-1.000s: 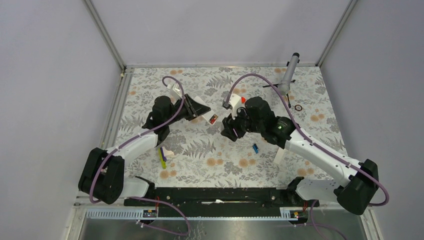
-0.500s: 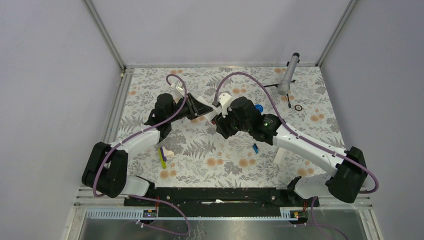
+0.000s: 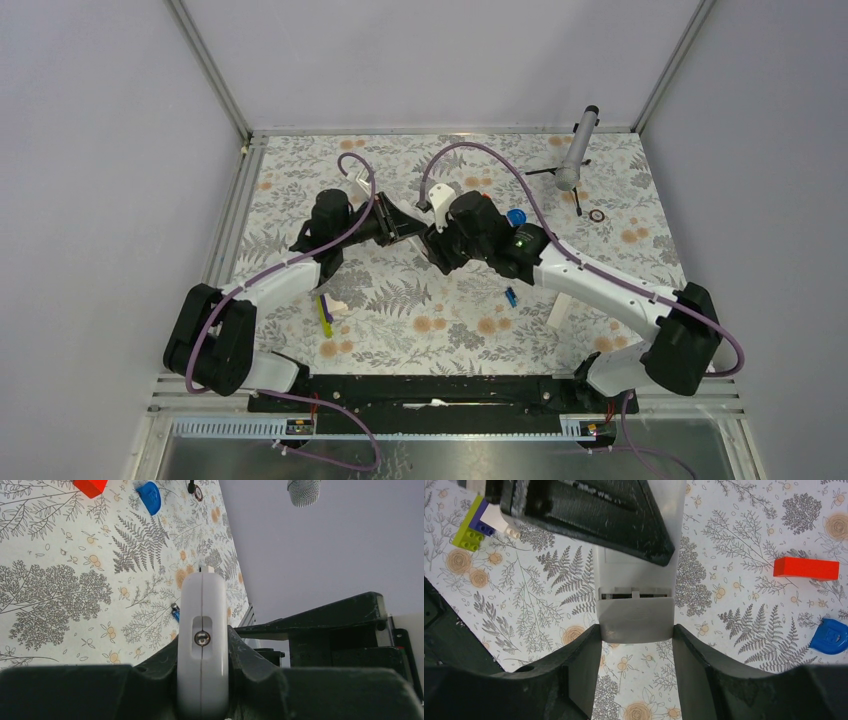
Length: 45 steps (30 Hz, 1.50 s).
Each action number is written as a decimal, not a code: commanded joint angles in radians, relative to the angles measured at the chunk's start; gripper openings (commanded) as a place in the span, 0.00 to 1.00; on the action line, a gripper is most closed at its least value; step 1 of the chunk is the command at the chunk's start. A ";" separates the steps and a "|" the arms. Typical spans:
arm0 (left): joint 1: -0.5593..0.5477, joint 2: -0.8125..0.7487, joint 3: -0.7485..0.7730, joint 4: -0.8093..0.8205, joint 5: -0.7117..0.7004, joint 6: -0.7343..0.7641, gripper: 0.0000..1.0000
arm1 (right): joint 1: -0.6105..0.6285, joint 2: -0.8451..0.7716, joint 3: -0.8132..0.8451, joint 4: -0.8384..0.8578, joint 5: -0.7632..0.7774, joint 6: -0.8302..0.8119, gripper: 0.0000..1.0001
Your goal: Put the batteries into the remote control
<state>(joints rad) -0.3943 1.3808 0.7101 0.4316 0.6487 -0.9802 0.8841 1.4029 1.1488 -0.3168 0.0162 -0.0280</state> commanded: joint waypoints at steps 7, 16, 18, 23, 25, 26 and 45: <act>-0.005 -0.056 0.009 0.001 0.023 0.027 0.00 | 0.015 0.062 0.096 -0.003 0.022 0.010 0.51; -0.005 -0.090 -0.010 0.013 -0.004 0.065 0.00 | 0.014 0.069 0.130 -0.095 -0.057 -0.003 0.51; -0.005 -0.094 -0.018 0.034 0.002 0.066 0.00 | 0.013 0.075 0.132 -0.095 -0.063 -0.005 0.51; -0.005 -0.095 -0.042 0.094 0.015 0.056 0.00 | 0.014 0.096 0.147 -0.097 -0.074 -0.006 0.51; -0.006 -0.096 -0.049 0.117 0.017 0.051 0.00 | 0.013 0.098 0.146 -0.101 -0.078 -0.007 0.51; -0.005 -0.097 -0.051 0.124 0.018 0.050 0.00 | 0.013 0.099 0.146 -0.103 -0.079 -0.009 0.51; -0.006 -0.113 -0.053 0.104 -0.026 0.061 0.00 | 0.013 0.120 0.157 -0.122 -0.058 -0.033 0.52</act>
<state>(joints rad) -0.3950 1.3106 0.6495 0.4496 0.6212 -0.9264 0.8894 1.5085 1.2602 -0.4362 -0.0460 -0.0479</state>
